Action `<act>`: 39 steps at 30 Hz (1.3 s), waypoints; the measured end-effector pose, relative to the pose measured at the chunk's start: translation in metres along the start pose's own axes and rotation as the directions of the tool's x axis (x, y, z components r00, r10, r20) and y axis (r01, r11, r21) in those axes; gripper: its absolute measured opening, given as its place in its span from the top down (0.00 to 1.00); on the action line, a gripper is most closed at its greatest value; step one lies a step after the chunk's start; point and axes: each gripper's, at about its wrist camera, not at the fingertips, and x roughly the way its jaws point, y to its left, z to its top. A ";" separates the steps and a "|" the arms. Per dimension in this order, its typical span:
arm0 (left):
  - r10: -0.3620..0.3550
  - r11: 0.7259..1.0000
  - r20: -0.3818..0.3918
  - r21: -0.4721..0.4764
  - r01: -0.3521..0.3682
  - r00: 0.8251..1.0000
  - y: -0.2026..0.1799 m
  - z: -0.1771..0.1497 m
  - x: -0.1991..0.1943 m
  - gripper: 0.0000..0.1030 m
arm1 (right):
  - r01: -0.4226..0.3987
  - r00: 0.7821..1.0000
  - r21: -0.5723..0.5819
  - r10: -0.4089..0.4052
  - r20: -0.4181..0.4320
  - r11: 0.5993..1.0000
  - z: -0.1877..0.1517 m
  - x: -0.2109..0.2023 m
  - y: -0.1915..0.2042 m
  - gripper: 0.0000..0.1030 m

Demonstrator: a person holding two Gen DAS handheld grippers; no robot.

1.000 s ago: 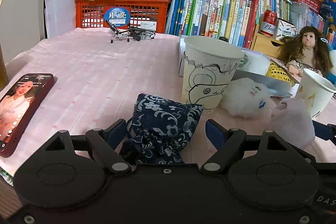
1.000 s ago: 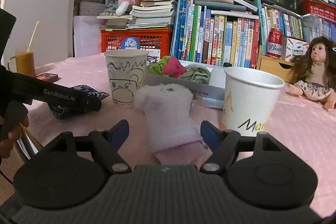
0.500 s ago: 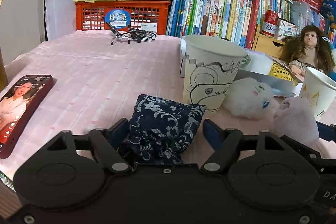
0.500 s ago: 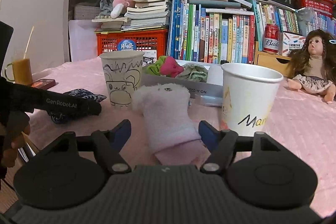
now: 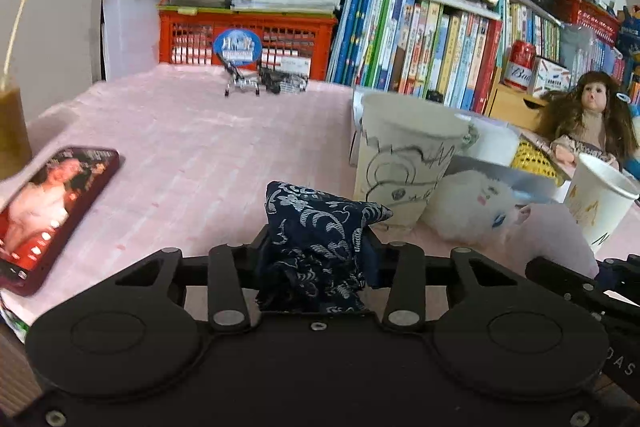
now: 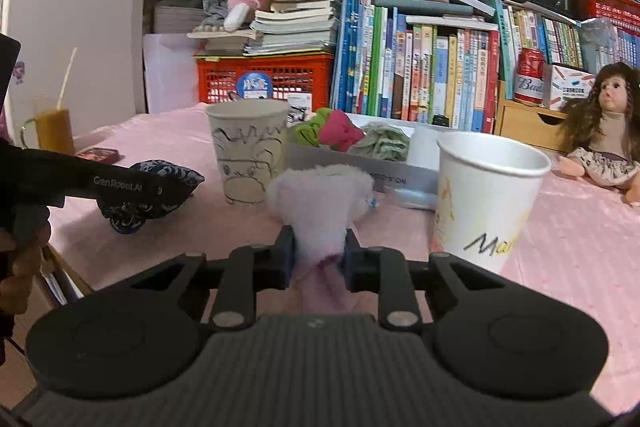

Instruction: Organize soft objects

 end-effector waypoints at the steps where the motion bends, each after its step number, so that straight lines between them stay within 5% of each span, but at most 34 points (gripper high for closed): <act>1: 0.000 1.000 0.008 0.005 0.000 1.000 -0.001 0.002 -0.003 0.61 | -0.003 1.000 -0.001 0.003 0.004 1.000 0.002 -0.001 0.001 0.73; 11: -0.030 0.999 0.067 0.036 0.028 0.997 -0.004 0.035 -0.033 0.61 | -0.019 0.997 0.003 0.019 0.073 1.000 0.035 -0.014 -0.005 0.73; 22: -0.109 0.992 0.108 0.073 0.102 0.988 -0.007 0.113 -0.036 0.61 | -0.013 0.996 0.100 0.004 0.088 0.995 0.109 -0.014 -0.052 0.72; 29: -0.156 0.984 0.077 0.095 0.149 0.985 -0.023 0.169 -0.009 0.61 | 0.030 0.999 0.173 -0.037 0.039 0.984 0.151 0.007 -0.099 0.72; 39: -0.176 0.980 -0.114 0.078 0.186 0.978 -0.065 0.235 0.081 0.61 | 0.018 0.994 0.257 0.010 -0.106 0.966 0.190 0.073 -0.141 0.72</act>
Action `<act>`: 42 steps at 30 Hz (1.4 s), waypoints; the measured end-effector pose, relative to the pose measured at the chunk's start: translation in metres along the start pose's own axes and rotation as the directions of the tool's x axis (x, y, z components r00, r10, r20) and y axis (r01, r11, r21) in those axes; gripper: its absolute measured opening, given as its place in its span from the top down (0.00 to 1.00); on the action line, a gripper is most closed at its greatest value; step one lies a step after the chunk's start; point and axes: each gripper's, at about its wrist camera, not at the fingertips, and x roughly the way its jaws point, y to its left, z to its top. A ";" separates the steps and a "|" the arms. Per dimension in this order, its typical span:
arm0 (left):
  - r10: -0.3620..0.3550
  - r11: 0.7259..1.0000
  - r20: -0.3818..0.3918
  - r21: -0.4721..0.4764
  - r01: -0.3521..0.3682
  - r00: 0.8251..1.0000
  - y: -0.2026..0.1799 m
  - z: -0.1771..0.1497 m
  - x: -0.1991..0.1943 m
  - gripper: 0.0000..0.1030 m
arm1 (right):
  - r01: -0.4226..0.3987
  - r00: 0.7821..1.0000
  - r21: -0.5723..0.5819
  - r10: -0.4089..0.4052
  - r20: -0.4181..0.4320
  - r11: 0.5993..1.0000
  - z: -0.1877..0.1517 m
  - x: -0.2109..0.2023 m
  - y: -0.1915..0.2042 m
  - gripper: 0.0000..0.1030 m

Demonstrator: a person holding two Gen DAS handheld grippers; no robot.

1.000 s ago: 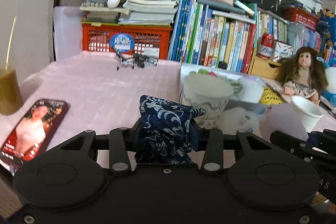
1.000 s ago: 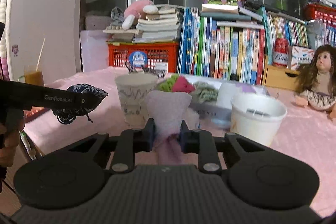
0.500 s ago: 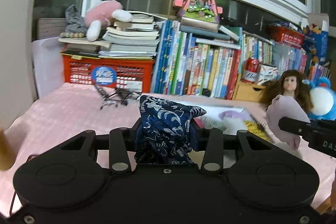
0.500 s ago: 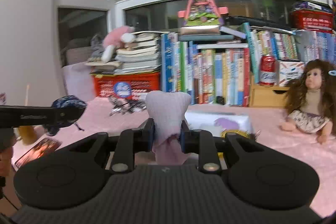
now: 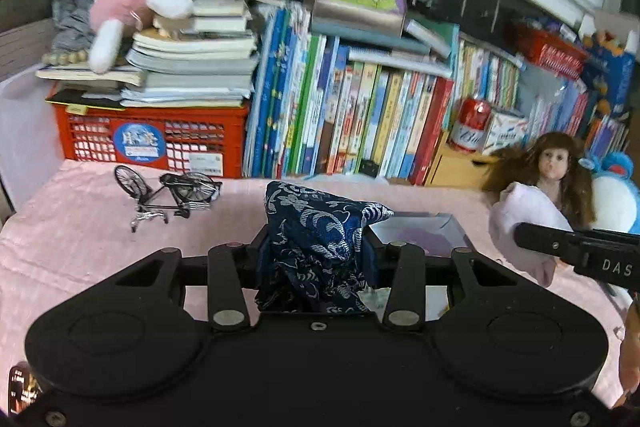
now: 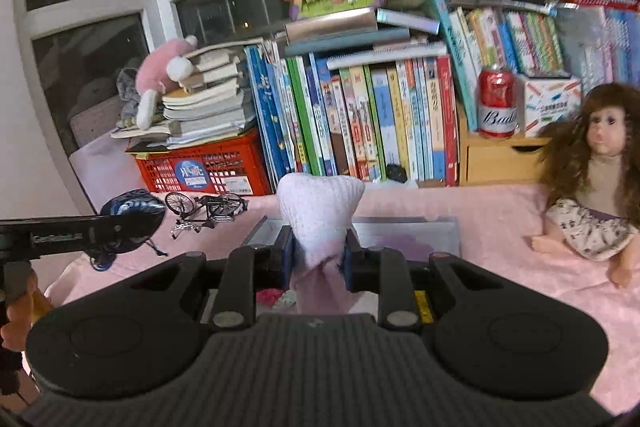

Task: Organize soft objects
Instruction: 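Lower the navy pouch and pink plush into the tray and open both grippers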

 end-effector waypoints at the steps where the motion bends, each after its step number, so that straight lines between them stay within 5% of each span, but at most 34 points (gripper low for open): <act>1: -0.005 1.000 -0.034 0.000 0.005 0.999 -0.002 0.007 0.012 0.61 | -0.001 1.000 -0.003 0.001 -0.019 1.000 0.002 0.007 0.000 0.72; 7: -0.029 0.999 -0.184 -0.045 0.021 0.982 -0.012 0.029 0.082 0.61 | 0.005 0.991 0.034 -0.001 -0.137 0.999 0.020 0.062 -0.010 0.72; 14: -0.059 0.995 -0.331 -0.091 0.030 0.942 -0.015 0.037 0.166 0.60 | 0.008 0.968 0.173 0.036 -0.248 0.985 0.028 0.126 -0.046 0.71; 30: -0.048 0.998 -0.420 -0.062 0.025 0.906 -0.015 0.024 0.244 0.60 | 0.021 0.933 0.238 0.067 -0.355 0.971 0.008 0.201 -0.068 0.71; 42: -0.009 1.000 -0.432 -0.019 0.001 0.902 -0.015 0.011 0.258 0.59 | 0.030 0.920 0.206 0.053 -0.387 0.978 -0.004 0.212 -0.067 0.72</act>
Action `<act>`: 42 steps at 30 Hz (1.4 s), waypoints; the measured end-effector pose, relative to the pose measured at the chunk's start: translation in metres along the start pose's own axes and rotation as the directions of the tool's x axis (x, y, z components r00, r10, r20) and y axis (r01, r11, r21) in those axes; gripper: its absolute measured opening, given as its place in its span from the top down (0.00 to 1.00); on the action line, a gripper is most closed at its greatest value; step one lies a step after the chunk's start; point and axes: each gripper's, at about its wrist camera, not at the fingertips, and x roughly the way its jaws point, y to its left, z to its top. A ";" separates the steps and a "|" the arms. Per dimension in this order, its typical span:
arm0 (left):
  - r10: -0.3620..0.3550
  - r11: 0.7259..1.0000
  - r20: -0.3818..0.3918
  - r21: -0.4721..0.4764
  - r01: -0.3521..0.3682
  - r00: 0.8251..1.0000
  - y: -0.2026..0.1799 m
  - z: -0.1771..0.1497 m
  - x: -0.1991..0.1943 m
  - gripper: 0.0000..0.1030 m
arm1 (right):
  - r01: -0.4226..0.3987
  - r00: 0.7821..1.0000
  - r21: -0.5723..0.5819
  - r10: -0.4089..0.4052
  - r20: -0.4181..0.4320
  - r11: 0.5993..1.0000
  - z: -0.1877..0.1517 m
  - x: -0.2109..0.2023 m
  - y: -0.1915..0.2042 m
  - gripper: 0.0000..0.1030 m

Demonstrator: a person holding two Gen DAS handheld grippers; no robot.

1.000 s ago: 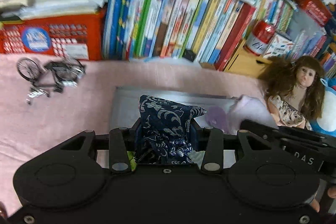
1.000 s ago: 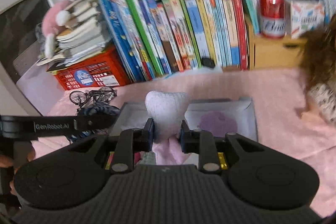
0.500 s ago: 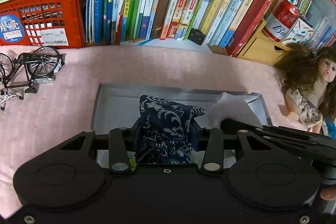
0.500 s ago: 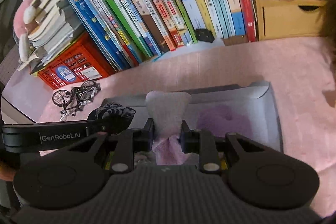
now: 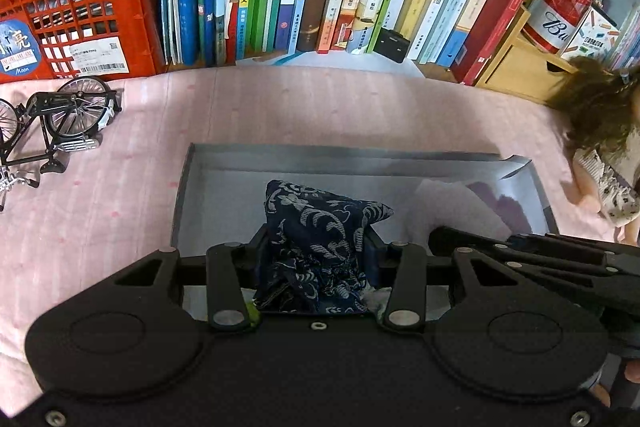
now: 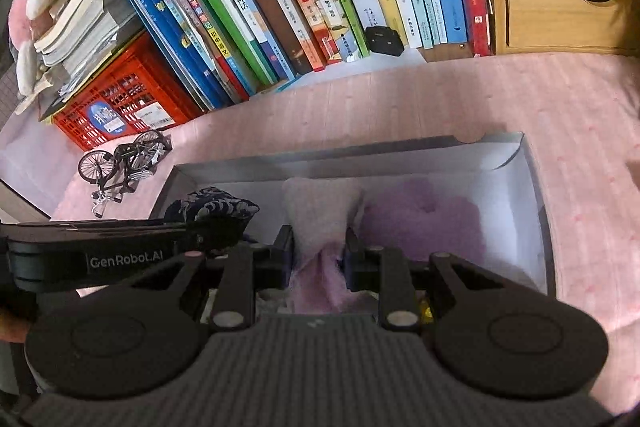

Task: Organize soft objects
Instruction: 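Lower the navy pouch and pink plush into the tray and open both grippers, then withdraw both grippers up from the grey tray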

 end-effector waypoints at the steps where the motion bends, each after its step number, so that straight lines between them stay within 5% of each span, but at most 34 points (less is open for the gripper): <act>1: 0.004 1.000 0.000 0.001 -0.004 1.000 0.000 0.000 0.001 0.58 | -0.001 1.000 0.003 0.001 -0.001 1.000 0.000 0.001 -0.001 0.71; 13: 0.035 0.999 -0.008 0.040 -0.035 0.999 -0.001 0.000 0.007 0.54 | 0.002 1.000 -0.003 -0.002 -0.012 1.000 -0.001 0.004 -0.001 0.66; 20: 0.066 0.995 0.001 0.071 -0.066 0.998 -0.007 -0.002 -0.004 0.48 | -0.010 1.000 -0.007 0.010 0.016 1.000 -0.002 -0.009 0.000 0.42; 28: 0.070 0.988 0.064 0.136 -0.078 0.995 -0.022 -0.014 -0.050 0.34 | -0.014 0.999 -0.033 0.015 0.042 0.999 -0.005 -0.048 0.009 0.30; 42: -0.019 0.957 0.131 0.290 -0.020 0.991 -0.053 -0.087 -0.142 0.32 | 0.020 0.999 -0.073 -0.023 -0.038 0.997 -0.039 -0.132 0.007 0.20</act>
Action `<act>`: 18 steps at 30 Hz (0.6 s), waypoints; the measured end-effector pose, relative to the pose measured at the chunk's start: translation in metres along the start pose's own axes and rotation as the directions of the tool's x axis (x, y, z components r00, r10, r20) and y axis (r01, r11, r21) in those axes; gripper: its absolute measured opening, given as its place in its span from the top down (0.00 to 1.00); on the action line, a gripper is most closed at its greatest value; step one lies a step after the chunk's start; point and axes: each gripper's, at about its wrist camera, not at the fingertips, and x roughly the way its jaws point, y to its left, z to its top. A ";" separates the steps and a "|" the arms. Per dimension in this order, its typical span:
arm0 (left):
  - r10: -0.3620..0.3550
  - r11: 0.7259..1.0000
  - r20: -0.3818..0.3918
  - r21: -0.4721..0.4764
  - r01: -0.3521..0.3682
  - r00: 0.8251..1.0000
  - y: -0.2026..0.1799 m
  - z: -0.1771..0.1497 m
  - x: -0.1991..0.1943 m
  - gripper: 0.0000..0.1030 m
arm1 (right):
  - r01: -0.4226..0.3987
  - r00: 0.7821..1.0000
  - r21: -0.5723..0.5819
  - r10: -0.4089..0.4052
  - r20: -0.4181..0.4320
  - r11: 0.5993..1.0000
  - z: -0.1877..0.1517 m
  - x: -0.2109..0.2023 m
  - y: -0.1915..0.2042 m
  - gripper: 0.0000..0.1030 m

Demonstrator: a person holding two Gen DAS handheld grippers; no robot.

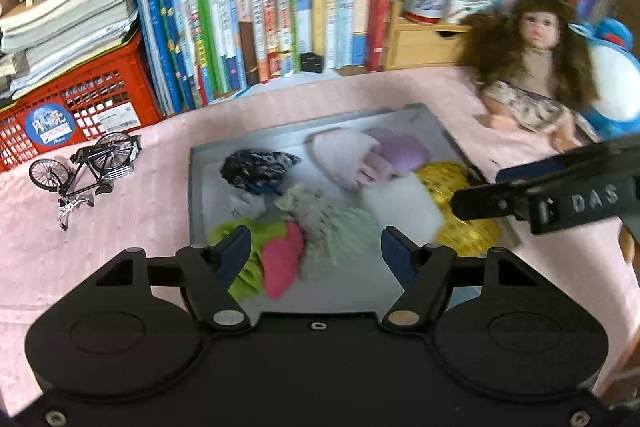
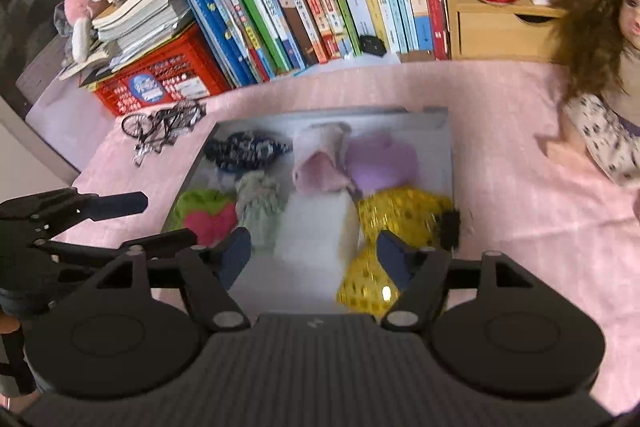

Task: Organize soft objects
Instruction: 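Withdraw both grippers up from the grey tray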

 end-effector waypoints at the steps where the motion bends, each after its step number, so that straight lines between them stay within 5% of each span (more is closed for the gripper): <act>1: -0.005 1.000 0.011 0.016 0.005 1.000 -0.005 -0.005 -0.008 0.32 | 0.001 1.000 -0.003 -0.001 -0.013 1.000 -0.002 -0.003 0.001 0.17; 12: -0.052 0.989 0.125 0.142 0.034 0.991 -0.051 -0.089 -0.079 0.45 | 0.022 0.984 -0.021 -0.025 -0.179 1.000 -0.028 -0.008 0.003 0.10; 18: 0.006 0.988 0.269 0.146 -0.047 0.963 -0.072 -0.152 -0.093 0.49 | 0.034 0.978 -0.014 -0.036 -0.205 0.999 -0.036 -0.001 0.002 0.08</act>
